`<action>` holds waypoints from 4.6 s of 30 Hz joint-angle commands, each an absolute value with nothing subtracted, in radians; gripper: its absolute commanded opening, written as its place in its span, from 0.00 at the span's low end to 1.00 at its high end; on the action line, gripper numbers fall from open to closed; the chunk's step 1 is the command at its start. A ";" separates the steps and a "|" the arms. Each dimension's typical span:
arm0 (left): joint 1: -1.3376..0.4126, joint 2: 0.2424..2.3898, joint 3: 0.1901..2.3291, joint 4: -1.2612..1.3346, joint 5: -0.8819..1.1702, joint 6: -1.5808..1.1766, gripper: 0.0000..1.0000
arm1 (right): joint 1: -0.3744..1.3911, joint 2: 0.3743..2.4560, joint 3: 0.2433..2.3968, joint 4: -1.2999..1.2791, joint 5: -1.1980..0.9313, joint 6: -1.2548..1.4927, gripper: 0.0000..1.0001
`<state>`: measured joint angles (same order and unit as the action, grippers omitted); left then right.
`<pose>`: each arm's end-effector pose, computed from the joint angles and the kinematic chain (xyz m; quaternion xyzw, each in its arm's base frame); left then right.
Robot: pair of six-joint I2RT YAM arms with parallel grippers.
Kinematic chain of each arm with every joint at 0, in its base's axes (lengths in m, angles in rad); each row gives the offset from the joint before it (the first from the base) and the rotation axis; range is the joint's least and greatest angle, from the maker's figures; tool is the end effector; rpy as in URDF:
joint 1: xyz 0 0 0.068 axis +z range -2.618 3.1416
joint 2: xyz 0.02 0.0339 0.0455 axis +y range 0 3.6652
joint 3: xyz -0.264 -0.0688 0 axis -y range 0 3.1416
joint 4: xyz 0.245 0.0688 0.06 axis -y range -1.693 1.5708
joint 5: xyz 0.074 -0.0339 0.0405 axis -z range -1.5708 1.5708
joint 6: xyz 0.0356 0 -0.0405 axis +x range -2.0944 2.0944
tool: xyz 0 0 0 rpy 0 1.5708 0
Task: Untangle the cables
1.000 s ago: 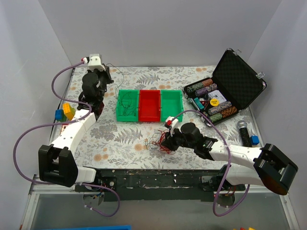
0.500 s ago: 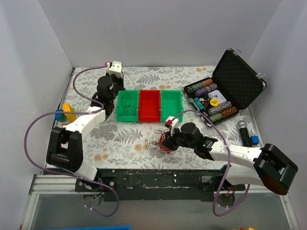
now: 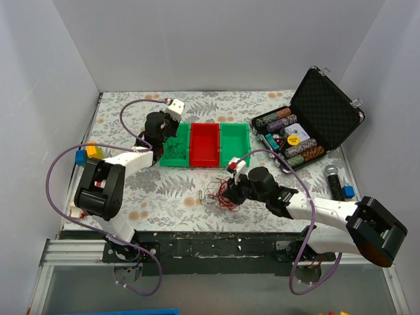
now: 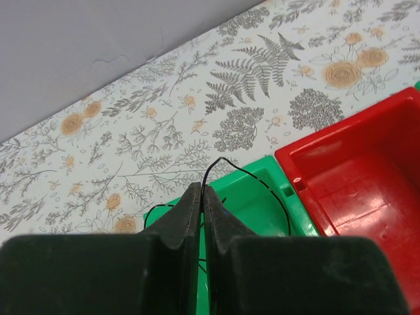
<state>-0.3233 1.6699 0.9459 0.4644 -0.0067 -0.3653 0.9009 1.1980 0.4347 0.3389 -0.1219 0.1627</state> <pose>0.3560 -0.1190 0.2307 -0.0187 0.7925 -0.2033 0.5747 0.1469 0.1924 0.1883 -0.3334 0.7702 0.3186 0.4406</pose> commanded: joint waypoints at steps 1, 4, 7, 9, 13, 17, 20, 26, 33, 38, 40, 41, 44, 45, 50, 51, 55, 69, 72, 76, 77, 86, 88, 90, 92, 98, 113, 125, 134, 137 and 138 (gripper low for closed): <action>-0.327 1.684 0.931 0.454 0.049 -0.298 0.00 | 0.891 1.196 0.436 0.365 -0.104 0.175 0.26; -0.327 1.700 0.914 0.430 0.058 -0.290 0.00 | 0.888 1.201 0.440 0.362 -0.106 0.173 0.27; -0.336 1.698 0.887 0.445 0.080 -0.275 0.00 | 0.887 1.204 0.445 0.359 -0.109 0.173 0.27; -0.347 1.701 0.885 0.434 0.086 -0.270 0.00 | 0.887 1.200 0.443 0.359 -0.106 0.175 0.27; -0.365 1.709 0.865 0.419 0.091 -0.249 0.00 | 0.887 1.184 0.439 0.356 -0.095 0.175 0.27; -0.376 1.720 0.870 0.400 0.071 -0.256 0.00 | 0.887 1.167 0.430 0.357 -0.091 0.178 0.27; -0.380 1.720 0.893 0.379 0.069 -0.255 0.02 | 0.887 1.157 0.422 0.362 -0.086 0.179 0.27; -0.379 1.695 0.953 0.307 0.067 -0.267 0.29 | 0.887 1.161 0.425 0.362 -0.084 0.181 0.27; -0.370 1.606 0.979 0.223 0.115 -0.235 0.44 | 0.887 1.160 0.425 0.359 -0.083 0.189 0.27; -0.365 1.529 0.963 0.150 0.150 -0.219 0.54 | 0.887 1.160 0.423 0.362 -0.083 0.192 0.27; -0.365 1.513 0.972 0.108 0.158 -0.230 0.56 | 0.887 1.157 0.423 0.361 -0.084 0.192 0.27; -0.365 1.502 0.980 0.085 0.160 -0.238 0.56 | 0.887 1.154 0.422 0.360 -0.084 0.193 0.27; -0.362 1.457 0.991 0.040 0.161 -0.270 0.58 | 0.887 1.138 0.414 0.362 -0.081 0.195 0.27; -0.361 1.436 0.996 0.034 0.157 -0.282 0.59 | 0.888 1.137 0.411 0.364 -0.080 0.195 0.27; -0.344 1.292 0.997 0.126 0.164 -0.310 0.69 | 0.887 1.124 0.405 0.368 -0.080 0.195 0.27; -0.344 1.255 0.973 0.147 0.260 -0.281 0.70 | 0.887 1.126 0.406 0.370 -0.081 0.195 0.27; -0.368 1.134 0.888 0.047 0.623 -0.168 0.81 | 0.887 1.127 0.408 0.373 -0.084 0.190 0.27; -0.592 1.291 0.807 -0.468 0.799 0.280 0.74 | 0.887 1.057 0.413 0.339 -0.043 0.164 0.27; -0.601 1.334 0.805 -0.480 0.796 0.345 0.73 | 0.887 1.060 0.410 0.342 -0.040 0.163 0.27; -0.617 1.399 0.841 -0.480 0.811 0.334 0.67 | 0.887 1.060 0.405 0.341 -0.040 0.161 0.26; -0.623 1.414 0.850 -0.480 0.813 0.331 0.63 | 0.887 1.057 0.402 0.342 -0.040 0.163 0.26; -0.678 1.528 0.867 -0.405 0.782 0.311 0.37 | 0.885 1.037 0.382 0.345 -0.017 0.166 0.26; -0.678 1.532 0.868 -0.382 0.764 0.299 0.19 | 0.885 1.029 0.376 0.342 -0.012 0.166 0.26; -0.678 1.520 0.876 -0.371 0.744 0.273 0.00 | 0.882 1.020 0.370 0.342 -0.009 0.164 0.26; -0.678 1.499 0.888 -0.370 0.726 0.241 0.00 | 0.881 1.020 0.367 0.348 -0.009 0.163 0.26; -0.680 1.341 0.897 -0.365 0.707 0.131 0.00 | 0.876 1.072 0.376 0.370 -0.034 0.166 0.27; -0.678 1.141 1.080 -0.474 0.719 -0.046 0.00 | 0.865 1.086 0.413 0.396 -0.015 0.184 0.59; -0.678 1.132 1.216 -0.189 0.513 -0.235 0.00 | 0.865 0.994 0.451 0.347 0.089 0.160 0.72; -0.678 1.135 1.290 -0.172 0.572 -0.279 0.00 | 0.862 0.943 0.514 0.370 0.078 0.144 0.84; -0.678 1.128 1.290 -0.175 0.581 -0.285 0.00 | 0.862 0.979 0.534 0.405 0.043 0.132 0.85; -0.680 1.129 1.293 -0.179 0.584 -0.285 0.00 | 0.862 0.992 0.538 0.425 0.031 0.127 0.85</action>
